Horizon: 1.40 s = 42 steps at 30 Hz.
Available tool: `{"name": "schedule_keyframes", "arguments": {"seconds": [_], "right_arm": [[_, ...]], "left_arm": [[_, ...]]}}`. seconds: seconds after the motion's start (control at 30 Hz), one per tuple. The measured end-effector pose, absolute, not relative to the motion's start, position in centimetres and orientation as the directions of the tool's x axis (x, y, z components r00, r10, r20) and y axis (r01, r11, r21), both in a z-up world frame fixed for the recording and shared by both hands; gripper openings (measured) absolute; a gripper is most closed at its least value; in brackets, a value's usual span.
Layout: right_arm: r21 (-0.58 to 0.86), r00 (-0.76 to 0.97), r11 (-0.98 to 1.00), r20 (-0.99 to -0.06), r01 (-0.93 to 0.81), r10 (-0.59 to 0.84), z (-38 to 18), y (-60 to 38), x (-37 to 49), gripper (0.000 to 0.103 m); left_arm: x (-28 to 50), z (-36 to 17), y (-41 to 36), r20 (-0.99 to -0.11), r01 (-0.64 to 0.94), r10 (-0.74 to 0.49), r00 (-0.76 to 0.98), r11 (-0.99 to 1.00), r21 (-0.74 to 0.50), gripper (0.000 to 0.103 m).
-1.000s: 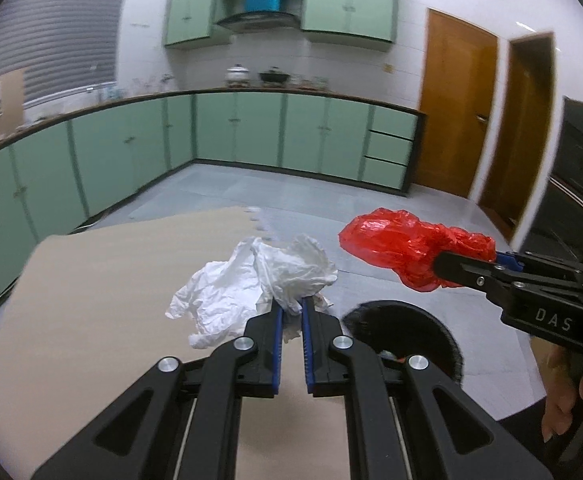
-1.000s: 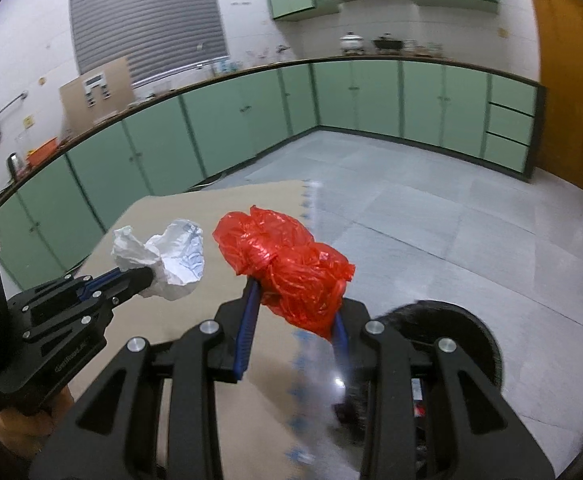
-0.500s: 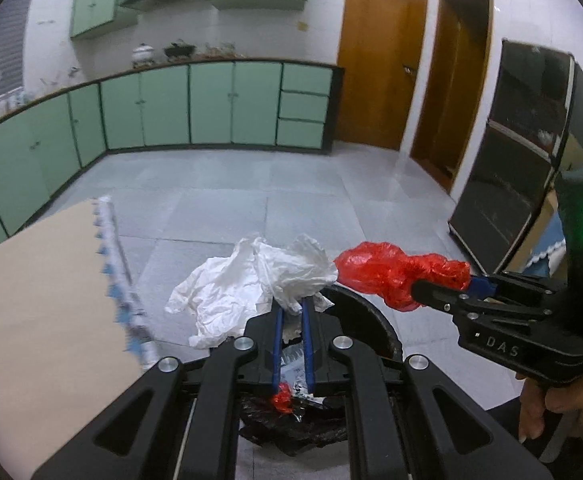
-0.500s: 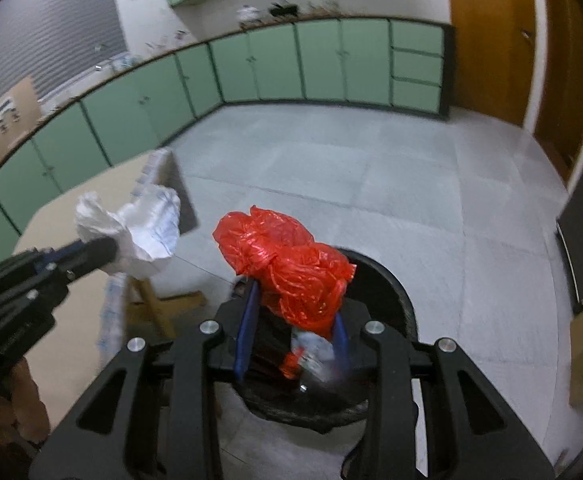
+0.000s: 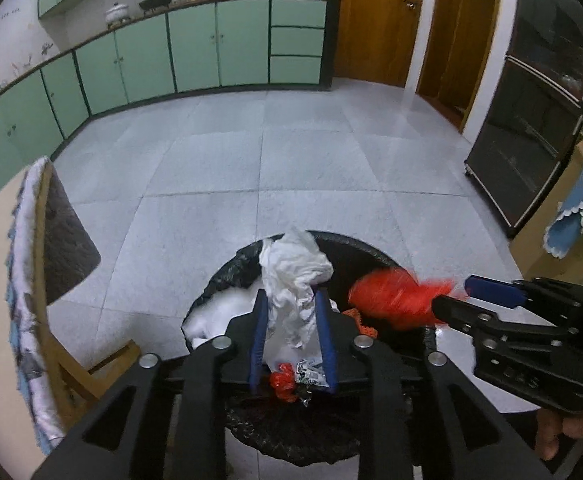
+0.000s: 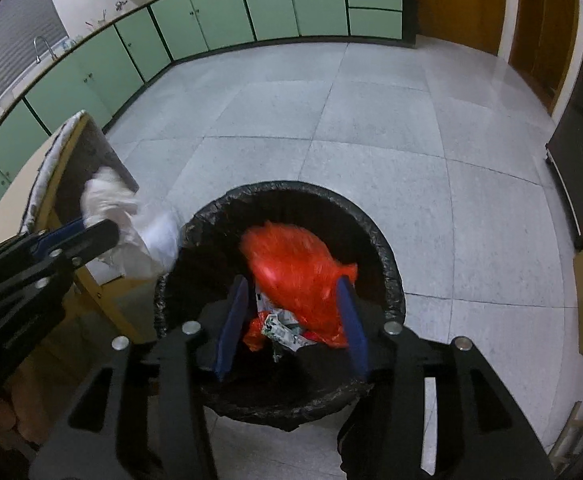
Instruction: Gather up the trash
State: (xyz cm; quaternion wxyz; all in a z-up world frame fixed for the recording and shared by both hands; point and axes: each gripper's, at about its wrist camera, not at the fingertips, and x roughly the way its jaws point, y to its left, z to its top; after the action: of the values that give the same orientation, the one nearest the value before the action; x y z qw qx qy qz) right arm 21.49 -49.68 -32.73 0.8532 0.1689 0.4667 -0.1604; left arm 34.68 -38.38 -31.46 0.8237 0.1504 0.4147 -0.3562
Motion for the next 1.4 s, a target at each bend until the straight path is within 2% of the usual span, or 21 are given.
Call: {"name": "schedule_keyframes", "arguments": {"seconds": [0.03,0.33,0.4,0.53,0.67,0.77,0.9,0.97,1.13,1.3,1.4], "right_arm": [[0.131,0.512,0.892,-0.85,0.432,-0.123,-32.7,-49.6,21.6,0.051],[0.147,0.532,0.883,-0.837,0.447,-0.13,-32.2,-50.3,20.6,0.051],[0.144,0.536,0.883,-0.834,0.447,-0.135,-32.0,-50.3,20.4,0.051],[0.137,0.532,0.887,-0.836,0.441,-0.136,-31.9,-49.9,20.1,0.052],[0.117,0.547,0.9,-0.823,0.421,-0.149,-30.3,-48.9,19.6,0.052],[0.102,0.572,0.907,-0.803,0.408,-0.167,-28.0,-47.6,18.5,0.058],[0.063,0.614,0.916,-0.76,0.397,-0.214,-24.1,-45.4,16.6,0.073],[0.05,0.635,0.92,-0.738,0.389,-0.229,-22.0,-44.1,15.5,0.076],[0.031,0.68,0.929,-0.69,0.369,-0.247,-17.9,-41.6,12.9,0.085],[0.04,0.712,0.934,-0.658,0.356,-0.243,-14.5,-39.8,10.9,0.087],[0.04,0.734,0.938,-0.633,0.345,-0.243,-12.5,-38.6,9.7,0.088]], "left_arm": [[35.0,-31.8,-38.3,-0.795,0.705,-0.463,0.392,0.706,-0.064,0.024],[34.9,-30.7,-37.5,-0.778,0.685,-0.467,0.419,0.726,-0.066,0.025],[34.6,-30.4,-37.2,-0.777,0.68,-0.467,0.422,0.73,-0.07,0.028],[34.1,-29.3,-35.7,-0.764,0.668,-0.472,0.439,0.741,-0.074,0.029],[33.3,-27.7,-34.2,-0.754,0.656,-0.475,0.454,0.751,-0.079,0.029],[31.9,-25.6,-32.5,-0.734,0.641,-0.468,0.492,0.766,-0.059,0.03],[29.5,-22.3,-30.0,-0.688,0.607,-0.467,0.555,0.793,-0.05,0.051],[28.5,-20.8,-28.7,-0.673,0.599,-0.473,0.569,0.799,-0.056,0.053],[25.3,-17.6,-26.1,-0.64,0.582,-0.467,0.611,0.812,-0.037,0.066],[22.3,-14.4,-23.5,-0.605,0.553,-0.451,0.656,0.833,-0.022,0.08],[20.4,-12.6,-21.7,-0.581,0.537,-0.448,0.68,0.843,-0.021,0.085]]}}
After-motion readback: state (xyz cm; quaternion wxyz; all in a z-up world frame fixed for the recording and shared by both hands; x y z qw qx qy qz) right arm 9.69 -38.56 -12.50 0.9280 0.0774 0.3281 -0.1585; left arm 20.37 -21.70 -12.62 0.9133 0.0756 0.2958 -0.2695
